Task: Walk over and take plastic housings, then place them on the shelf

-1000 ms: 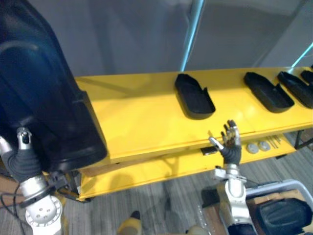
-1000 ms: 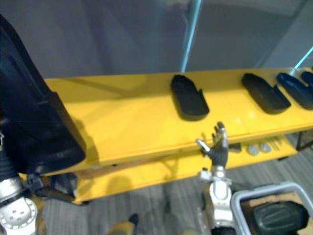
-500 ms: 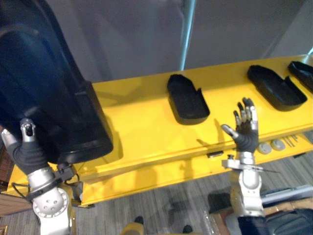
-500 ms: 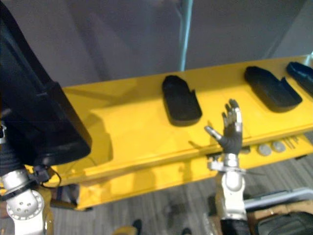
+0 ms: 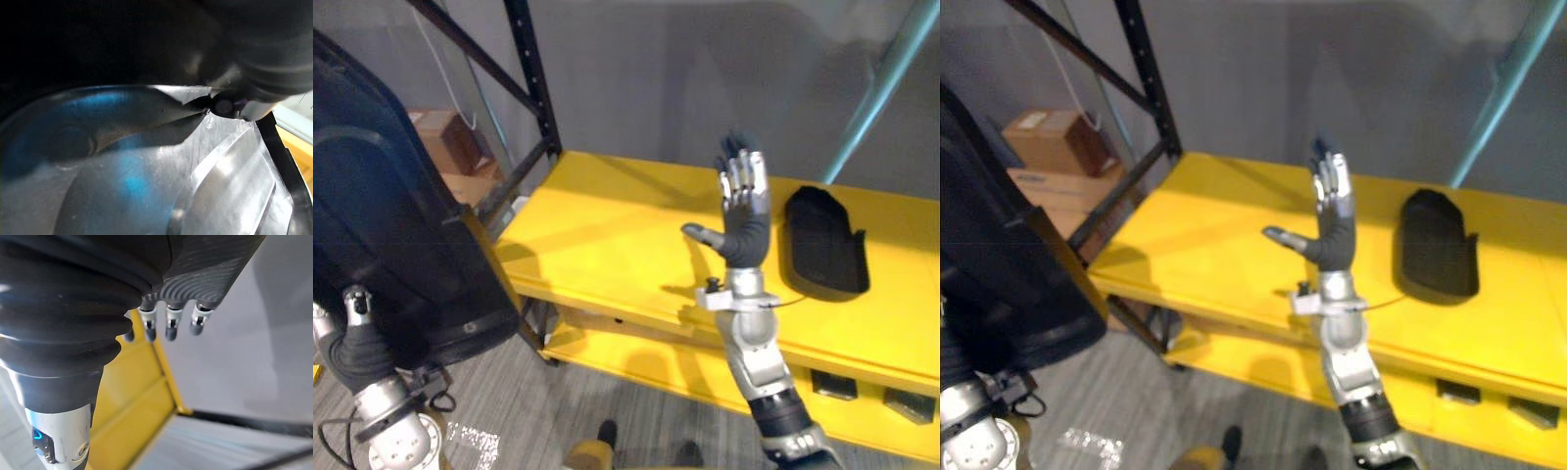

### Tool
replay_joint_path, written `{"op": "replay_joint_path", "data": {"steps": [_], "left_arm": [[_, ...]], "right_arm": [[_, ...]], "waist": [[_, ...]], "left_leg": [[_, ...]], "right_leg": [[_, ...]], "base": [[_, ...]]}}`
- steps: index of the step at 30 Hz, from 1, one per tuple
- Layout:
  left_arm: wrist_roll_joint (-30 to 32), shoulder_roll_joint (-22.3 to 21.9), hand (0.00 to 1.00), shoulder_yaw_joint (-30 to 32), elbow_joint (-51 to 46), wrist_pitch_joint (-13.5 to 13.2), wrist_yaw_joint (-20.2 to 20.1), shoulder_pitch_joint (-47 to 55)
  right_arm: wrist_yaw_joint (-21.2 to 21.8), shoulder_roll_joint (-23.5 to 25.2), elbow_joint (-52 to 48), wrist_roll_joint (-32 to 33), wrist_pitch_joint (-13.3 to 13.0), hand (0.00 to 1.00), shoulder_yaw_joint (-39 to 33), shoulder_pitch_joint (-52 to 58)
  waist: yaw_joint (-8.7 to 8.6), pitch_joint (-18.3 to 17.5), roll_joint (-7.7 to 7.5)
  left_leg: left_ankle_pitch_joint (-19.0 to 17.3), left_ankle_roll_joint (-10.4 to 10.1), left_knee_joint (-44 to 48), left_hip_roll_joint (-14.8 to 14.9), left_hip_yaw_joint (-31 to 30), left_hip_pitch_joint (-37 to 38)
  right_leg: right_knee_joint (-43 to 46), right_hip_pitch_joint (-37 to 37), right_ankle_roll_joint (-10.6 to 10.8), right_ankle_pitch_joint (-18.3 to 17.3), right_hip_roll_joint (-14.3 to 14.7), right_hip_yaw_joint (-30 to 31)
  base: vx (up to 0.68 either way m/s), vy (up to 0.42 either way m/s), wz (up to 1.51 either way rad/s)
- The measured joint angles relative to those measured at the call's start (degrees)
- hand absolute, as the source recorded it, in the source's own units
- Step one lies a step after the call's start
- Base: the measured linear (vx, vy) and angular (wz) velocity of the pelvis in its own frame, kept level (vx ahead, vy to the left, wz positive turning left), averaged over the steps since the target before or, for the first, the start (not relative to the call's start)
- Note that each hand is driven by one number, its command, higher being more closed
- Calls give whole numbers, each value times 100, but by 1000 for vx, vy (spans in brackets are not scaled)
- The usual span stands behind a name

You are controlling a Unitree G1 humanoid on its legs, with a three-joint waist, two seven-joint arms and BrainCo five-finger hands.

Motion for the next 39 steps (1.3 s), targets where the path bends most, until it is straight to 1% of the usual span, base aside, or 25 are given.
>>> {"op": "replay_joint_path", "data": {"steps": [1, 3, 4, 6, 8, 10, 11, 12, 14, 15, 16, 17, 18, 19, 20, 21, 22, 23, 24, 25, 26, 31, 34, 36, 39], "left_arm": [[-18, -1, 100, 12, 16, -34, -18, -10], [-145, -38, 100, 78, 120, -197, -55, -25], [-148, -38, 100, 78, 144, -217, -55, -37], [-152, -35, 100, 79, 185, -299, -91, -99], [-167, -26, 100, 92, 183, -352, -169, -193], [-209, 142, 100, 96, 195, -354, -293, -446], [-210, 223, 100, 96, 205, -355, -309, -498], [-217, 378, 100, 79, 247, -377, -345, -584], [-212, 557, 100, 1, 273, -376, -371, -742], [-208, 669, 100, -101, 292, -375, -370, -883], [-214, 754, 100, -208, 384, -378, -362, -1096], [-215, 799, 100, -215, 427, -375, -338, -1153], [-205, 873, 100, -222, 483, -365, -293, -1230], [-216, 920, 100, -223, 499, -326, -255, -1272], [-217, 875, 100, -242, 512, -319, -257, -1243], [-225, 751, 100, -336, 511, -298, -261, -1167], [-252, 701, 100, -399, 510, -284, -266, -1139], [-281, 578, 100, -496, 510, -223, -317, -1149], [-314, 519, 100, -636, 510, -142, -393, -1140], [-312, 495, 100, -679, 510, -121, -442, -1131], [-370, 330, 100, -805, 458, -138, -627, -1131], [-370, 329, 100, -805, 458, -137, -627, -1131], [-371, 319, 100, -800, 458, -107, -616, -1127], [-370, 301, 100, -808, 458, -15, -621, -1127], [-367, 294, 100, -806, 457, 389, -710, -1127]], "right_arm": [[9, 0, 47, -5, 14, 0, 23, 0], [41, -8, 147, 18, 124, 0, 123, 6], [75, -16, 178, 26, 139, 0, 122, 6], [303, -61, 216, 238, 211, 0, 105, 7], [466, -116, 217, 399, 214, 0, 96, 11], [508, -124, 237, 389, 218, 0, 50, 41], [498, -118, 243, 366, 218, 0, 48, 58], [471, -115, 245, 340, 217, 0, 40, 103], [375, -113, 278, 179, 218, 0, 4, 123], [345, -123, 281, 104, 214, 0, -64, 113], [304, -140, 279, 106, 216, 0, -121, 106], [271, -132, 252, 108, 217, 0, -122, 105], [236, -132, 190, 120, 220, 0, -135, 103], [261, -135, 86, 143, 253, 0, -189, 102], [285, -158, 50, 169, 269, 0, -217, 121], [314, -188, -8, 194, 291, 0, -317, 134], [343, -194, -32, 225, 295, 0, -381, 138], [381, -234, -56, 320, 297, 0, -511, 152], [382, -299, -56, 373, 331, 0, -636, 169], [378, -328, -56, 380, 341, 0, -690, 190], [124, -260, -677, 398, 373, 0, -1317, 613], [124, -259, -694, 396, 373, 0, -1350, 672], [106, -259, -801, 378, 375, 0, -1598, 922], [-7, -261, -1090, 368, 376, 0, -1875, 1193], [-279, -291, -1358, 285, 475, 0, -2374, 1371]], "waist": [[-6, 0, 0], [-27, 5, 6], [-35, 2, 1], [-76, -9, -36], [-90, -53, -83], [-181, -69, -215], [-187, -73, -250], [-207, -107, -313], [-204, -113, -327], [-224, -83, -236], [-298, -5, -94], [-356, -5, -91], [-406, 4, -149], [-484, 0, -380], [-498, -21, -435], [-484, -38, -462], [-486, -48, -467], [-506, -52, -450], [-506, 14, -324], [-512, 35, -256], [-790, -144, -4], [-801, -145, -5], [-796, -146, -6], [-839, -146, -6], [-917, -145, -12]], "left_leg": [[-3, 4, 0, 9, 75, 17], [-18, 27, -75, 30, 352, 208], [-33, 40, -71, 42, 416, 232], [-91, 65, -103, 40, 656, 395], [-114, 97, -154, 26, 765, 423], [-160, 79, -154, -50, 738, 402], [-177, 81, -158, -72, 735, 405], [-189, 95, -182, -77, 722, 399], [-172, 114, -184, -49, 718, 403], [-157, 133, -197, 92, 680, 420], [-162, 129, -191, 332, 579, 490], [-168, 114, -189, 369, 534, 480], [-176, 75, -190, 372, 472, 463], [-193, 8, -187, 270, 397, 465], [-201, -26, -186, 258, 361, 464], [-209, -80, -179, 285, 316, 442], [-199, -108, -169, 285, 269, 381], [-155, -173, -178, 292, 195, 278], [-115, -231, -205, 364, 101, 250], [-99, -256, -224, 391, 69, 249], [-10, -298, -463, 402, 127, 391], [-11, -298, -463, 401, 146, 397], [-7, -293, -463, 390, 232, 399], [16, -260, -466, 343, 227, 398], [49, -212, -505, 303, 200, 397]], "right_leg": [[20, -17, -6, -6, -17, 43], [242, -178, -23, -75, -111, 368], [314, -213, -2, -105, -144, 441], [488, -323, 34, -191, -244, 705], [488, -400, 59, -229, -289, 739], [798, -572, 9, -441, -424, 738], [929, -632, -10, -507, -477, 742], [1211, -786, -121, -581, -563, 772], [1466, -864, -128, -462, -559, 726], [1832, -1051, -307, -353, -517, 772], [1863, -1163, -576, -444, -300, 1077], [1664, -1147, -497, -443, -194, 1209], [1345, -1117, -408, -314, -131, 1395], [1008, -1081, -374, 94, -166, 1514], [940, -1015, -267, 29, -176, 1502], [666, -864, -160, -10, -108, 1486], [538, -828, -104, -39, -80, 1466], [299, -753, 48, 6, -5, 1346], [185, -698, 60, 37, 87, 1290], [160, -675, 57, 38, 113, 1237], [105, -633, 52, 33, 142, 1248], [115, -642, 52, 33, 137, 1261], [232, -736, 51, 30, 100, 1357], [286, -749, 59, 24, 52, 1359], [301, -716, 60, 23, 23, 1345]], "base": [[-3, 59, -39], [-2, 60, -60], [6, 48, -62], [6, 50, -57], [0, 38, -29], [21, 30, 2], [53, 5, 1], [86, -13, -3], [75, -11, -4], [-13, 51, 6], [-20, 59, 16], [-9, 48, 31], [46, -74, 39], [56, -122, 38], [80, -180, 29], [61, -149, 18], [42, -172, 30], [-2, -161, 36], [-14, -151, 38], [-12, -90, 18], [-6, -29, 7], [0, 0, -1], [3, 19, -11], [-11, 34, 0], [-50, 32, 7]]}}
